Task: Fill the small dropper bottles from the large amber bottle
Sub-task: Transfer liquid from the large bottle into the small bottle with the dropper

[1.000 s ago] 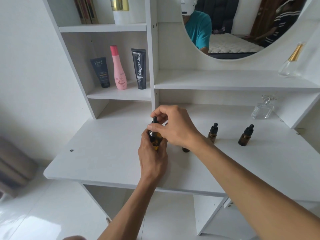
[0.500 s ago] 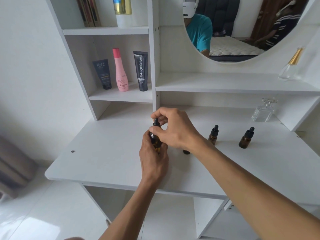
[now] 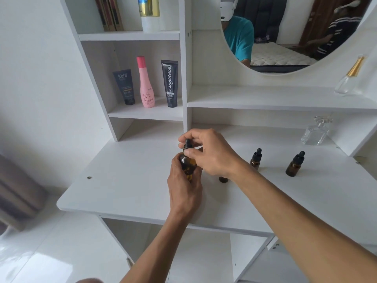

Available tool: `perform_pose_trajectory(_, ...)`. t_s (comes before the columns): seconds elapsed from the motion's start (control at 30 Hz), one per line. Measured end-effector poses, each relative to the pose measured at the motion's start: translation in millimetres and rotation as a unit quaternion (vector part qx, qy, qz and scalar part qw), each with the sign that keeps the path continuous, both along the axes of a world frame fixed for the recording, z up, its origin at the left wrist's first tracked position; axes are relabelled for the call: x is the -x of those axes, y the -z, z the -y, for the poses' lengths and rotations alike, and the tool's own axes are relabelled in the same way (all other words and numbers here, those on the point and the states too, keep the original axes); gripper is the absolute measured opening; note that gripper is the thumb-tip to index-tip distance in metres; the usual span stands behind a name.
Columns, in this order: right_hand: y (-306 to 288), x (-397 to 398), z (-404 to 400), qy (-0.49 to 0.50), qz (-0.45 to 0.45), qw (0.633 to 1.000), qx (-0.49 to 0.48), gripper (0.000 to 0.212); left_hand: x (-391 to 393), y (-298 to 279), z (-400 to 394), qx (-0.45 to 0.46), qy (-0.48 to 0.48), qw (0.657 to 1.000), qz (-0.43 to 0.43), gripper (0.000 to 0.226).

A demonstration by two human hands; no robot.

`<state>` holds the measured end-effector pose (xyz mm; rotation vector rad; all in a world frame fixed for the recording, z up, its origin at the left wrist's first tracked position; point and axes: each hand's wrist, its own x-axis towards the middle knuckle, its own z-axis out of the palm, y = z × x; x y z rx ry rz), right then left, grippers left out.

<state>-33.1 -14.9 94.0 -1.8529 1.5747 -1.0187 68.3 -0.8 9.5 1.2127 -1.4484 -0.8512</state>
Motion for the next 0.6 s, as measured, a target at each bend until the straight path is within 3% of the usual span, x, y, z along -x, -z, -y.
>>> perform_pose_trajectory(0.2,3.6,-4.0,-0.5,0.061,-0.034,0.997,0.036,0.027,-0.3,1.6,1.6,-0.001,0.0,1.0,0.008,0.025)
perform_pose_trajectory(0.43,1.7,-3.2,-3.2,0.049,-0.038,0.998,0.019,0.028,-0.1,2.1,1.6,0.0,0.003,1.0,0.006,0.028)
perform_pose_trajectory(0.6,4.6,-2.4,-4.2,0.058,0.001,0.998,0.032,0.022,0.2,3.5,2.2,0.001,-0.001,1.0,0.004,0.03)
